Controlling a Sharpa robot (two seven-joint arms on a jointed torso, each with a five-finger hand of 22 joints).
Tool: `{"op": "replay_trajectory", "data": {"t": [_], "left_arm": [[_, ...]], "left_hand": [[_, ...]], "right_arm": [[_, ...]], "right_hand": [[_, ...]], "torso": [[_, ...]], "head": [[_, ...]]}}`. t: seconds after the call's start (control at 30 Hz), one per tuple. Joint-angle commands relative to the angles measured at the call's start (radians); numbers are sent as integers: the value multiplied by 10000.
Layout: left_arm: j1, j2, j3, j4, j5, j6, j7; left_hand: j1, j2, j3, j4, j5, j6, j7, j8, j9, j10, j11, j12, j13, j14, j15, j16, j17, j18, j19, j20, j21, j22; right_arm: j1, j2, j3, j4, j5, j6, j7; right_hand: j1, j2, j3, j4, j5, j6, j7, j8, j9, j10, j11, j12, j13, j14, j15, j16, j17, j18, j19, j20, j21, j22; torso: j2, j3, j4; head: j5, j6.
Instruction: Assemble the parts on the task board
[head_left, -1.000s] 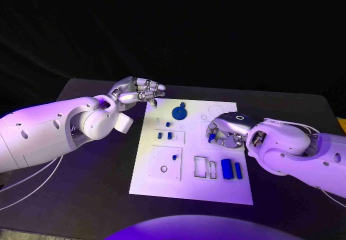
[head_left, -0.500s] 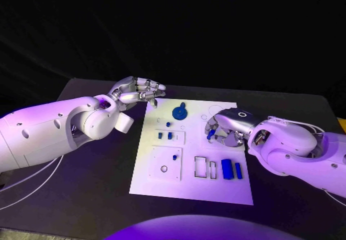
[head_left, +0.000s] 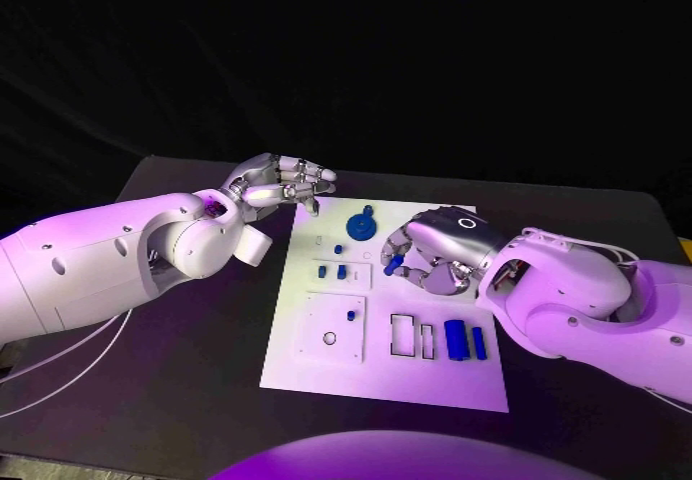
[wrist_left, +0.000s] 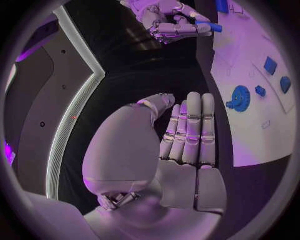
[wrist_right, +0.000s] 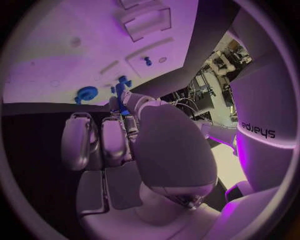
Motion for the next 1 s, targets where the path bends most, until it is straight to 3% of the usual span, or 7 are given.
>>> {"op": "replay_trajectory", "data": {"t": [0.03,0.27,0.4,0.53,0.63,0.7,1.0], "left_arm": [[7,34,5,19,-14,168,63],[8,74,5,12,-14,175,79],[8,100,5,0,-10,170,87],[8,121,6,-1,0,179,85],[8,123,6,-5,4,183,86],[8,125,5,-15,5,183,89],[7,130,5,-25,8,196,86]], "left_hand": [[-93,31,-15,-40,22,-51,-1,28,10,-43,3,65,16,-43,6,49,-16,128,-62,-4,-51,11],[-93,31,-15,-40,22,-51,-1,28,10,-43,3,65,16,-43,6,49,-16,128,-62,-4,-51,11],[-93,31,-15,-40,22,-51,-1,28,10,-43,3,65,16,-43,6,49,-16,128,-62,-4,-51,11],[-118,41,-16,-40,17,-65,3,47,19,-72,7,110,20,-54,12,63,-21,128,-65,3,-58,7],[-118,41,-16,-40,17,-65,3,47,19,-72,7,110,20,-54,12,63,-21,128,-65,3,-58,7],[-118,41,-16,-40,17,-65,3,47,19,-72,7,110,20,-54,12,63,-21,128,-65,3,-58,7],[-118,41,-16,-40,17,-65,3,47,19,-72,7,110,20,-54,12,63,-21,128,-65,3,-58,7]], "right_arm": [[-127,301,-6,125,-59,55,-92],[-558,1038,-9,56,-153,68,24],[-969,1485,-24,-197,-172,67,145],[-1311,1848,-45,-479,-173,62,250],[-1483,2019,-55,-619,-167,59,299],[-1570,2118,-60,-705,-166,67,317],[-1710,2303,-91,-952,-217,343,182]], "right_hand": [[-60,60,45,-29,60,-39,1,40,153,662,-575,1,-15,45,-25,-23,-16,-130,110,-23,-40,1616],[-85,57,69,-54,68,-52,6,45,164,657,-572,-15,-14,45,-23,-20,-10,-127,104,-21,-59,1614],[-108,58,90,-73,81,-66,13,48,171,652,-566,-28,-13,44,-20,-22,-15,-123,98,-20,-79,1610],[-140,56,118,-103,104,-85,21,51,182,645,-560,-46,-11,39,-14,-32,-36,-119,90,-17,-106,1607],[-149,58,130,-115,112,-93,23,53,186,645,-558,-52,-10,40,-13,-28,-29,-119,89,-15,-107,1608],[-155,58,142,-129,118,-98,25,55,190,645,-557,-57,-8,41,-12,-26,-28,-120,91,-15,-102,1611],[-227,38,150,-160,114,-108,35,71,211,652,-548,-71,-1,43,-5,-18,-19,-121,92,-9,-96,1618]], "torso": [[13,-4,-3],[-13,-11,-7],[-27,-25,-16],[-15,9,-8],[-13,10,-4],[-24,-4,-7],[0,6,-18]], "head": [[29,-36],[103,-53],[197,-75],[344,-117],[375,-120],[376,-119],[434,-144]]}}
